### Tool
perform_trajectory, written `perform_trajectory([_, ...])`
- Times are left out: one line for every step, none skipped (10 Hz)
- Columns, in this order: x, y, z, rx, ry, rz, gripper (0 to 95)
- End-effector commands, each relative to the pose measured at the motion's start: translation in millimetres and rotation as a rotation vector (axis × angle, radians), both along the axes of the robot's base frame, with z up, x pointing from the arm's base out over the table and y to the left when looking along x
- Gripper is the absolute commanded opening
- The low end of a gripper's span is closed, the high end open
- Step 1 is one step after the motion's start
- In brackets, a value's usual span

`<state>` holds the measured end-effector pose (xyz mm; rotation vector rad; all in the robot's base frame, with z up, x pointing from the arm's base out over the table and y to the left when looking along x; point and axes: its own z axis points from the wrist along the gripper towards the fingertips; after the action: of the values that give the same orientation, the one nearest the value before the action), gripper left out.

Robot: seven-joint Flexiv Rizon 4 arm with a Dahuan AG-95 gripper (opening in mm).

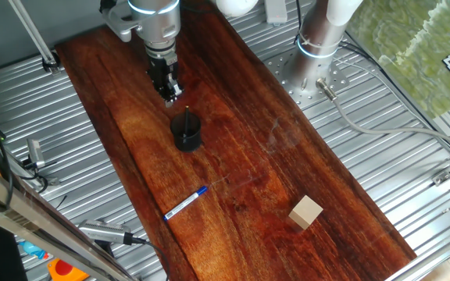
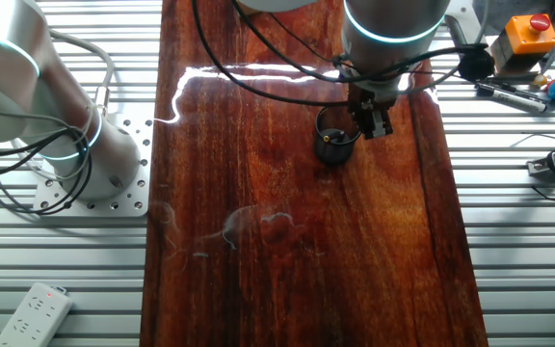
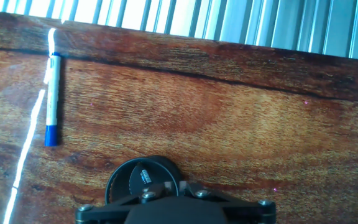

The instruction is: Put the pen into the pen holder

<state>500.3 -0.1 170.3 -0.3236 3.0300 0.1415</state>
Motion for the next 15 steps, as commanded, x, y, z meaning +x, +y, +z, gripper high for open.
perform_trajectory([-0.5, 0.2, 0.4, -0.001, 0.000, -0.003, 0.0])
perform_trajectory([-0.5, 0.2, 0.5, -0.002, 0.001, -0.005, 0.0])
perform_trajectory([-0.5, 0.2, 0.6, -0.009, 0.000, -0.003, 0.0])
perform_trajectory([-0.6, 0.3, 1.0, -0.013, 0.000, 0.000, 0.0])
perform_trajectory([-0.7, 0.3, 1.3, -0.013, -0.001, 0.001, 0.0])
perform_trajectory([-0.7, 0.3, 1.3, -0.013, -0.001, 0.001, 0.0])
perform_trajectory([-0.7, 0.3, 1.6, -0.013, -0.001, 0.001, 0.0])
perform_trajectory([-0.8, 0.4, 1.7, -0.013, -0.002, 0.001, 0.0])
perform_trajectory([-0.8, 0.4, 1.7, -0.014, -0.002, 0.001, 0.0])
perform_trajectory([-0.8, 0.4, 1.8, -0.014, -0.001, 0.000, 0.0])
perform_trajectory([-0.8, 0.4, 1.8, -0.013, 0.000, -0.008, 0.0])
perform_trajectory([-0.7, 0.5, 1.8, -0.010, -0.001, -0.012, 0.0])
perform_trajectory([0.5, 1.0, 2.3, -0.008, -0.004, -0.014, 0.0])
perform_trajectory([1.7, 1.4, 2.8, -0.008, -0.004, -0.014, 0.0])
perform_trajectory([6.6, 3.4, 4.9, -0.010, 0.000, -0.014, 0.0])
